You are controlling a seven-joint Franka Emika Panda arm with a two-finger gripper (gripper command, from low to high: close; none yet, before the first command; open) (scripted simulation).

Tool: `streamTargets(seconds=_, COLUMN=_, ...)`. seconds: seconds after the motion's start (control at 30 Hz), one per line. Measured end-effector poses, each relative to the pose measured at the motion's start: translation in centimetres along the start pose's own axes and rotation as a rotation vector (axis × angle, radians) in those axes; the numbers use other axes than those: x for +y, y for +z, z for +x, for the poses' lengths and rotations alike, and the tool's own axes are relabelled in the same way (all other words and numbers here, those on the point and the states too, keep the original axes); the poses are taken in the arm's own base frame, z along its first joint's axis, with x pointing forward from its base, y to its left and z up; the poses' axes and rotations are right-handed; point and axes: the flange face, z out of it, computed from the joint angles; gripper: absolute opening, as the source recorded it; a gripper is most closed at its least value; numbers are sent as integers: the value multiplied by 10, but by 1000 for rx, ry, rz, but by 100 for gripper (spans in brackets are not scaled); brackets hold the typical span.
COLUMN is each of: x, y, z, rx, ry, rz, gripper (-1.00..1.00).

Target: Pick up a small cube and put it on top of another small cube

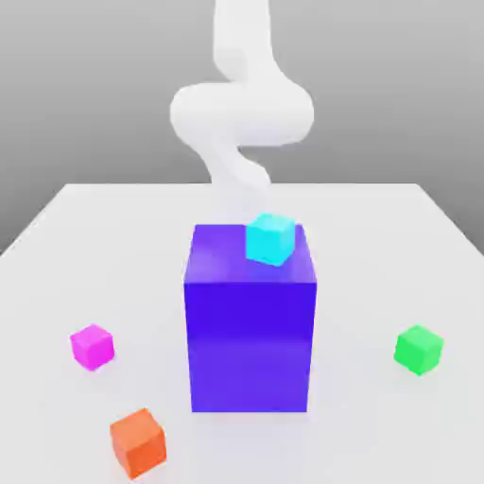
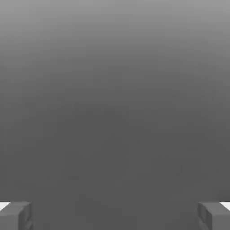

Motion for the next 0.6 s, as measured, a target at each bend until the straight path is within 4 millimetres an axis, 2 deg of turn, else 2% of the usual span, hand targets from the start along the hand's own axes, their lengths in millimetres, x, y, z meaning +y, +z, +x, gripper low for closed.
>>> streamTargets(seconds=0.13, x=37, y=68, z=15, rx=2, ry=245, rz=-115, gripper=0)
streamTargets(seconds=0.3, x=96, y=139, z=28, rx=21, ry=547, rz=-247, gripper=0)
streamTargets(seconds=0.47, x=169, y=197, z=32, rx=58, ry=853, rz=-376, gripper=0)
streamTargets(seconds=0.6, x=232, y=234, z=26, rx=99, ry=1099, rz=-475, gripper=0)
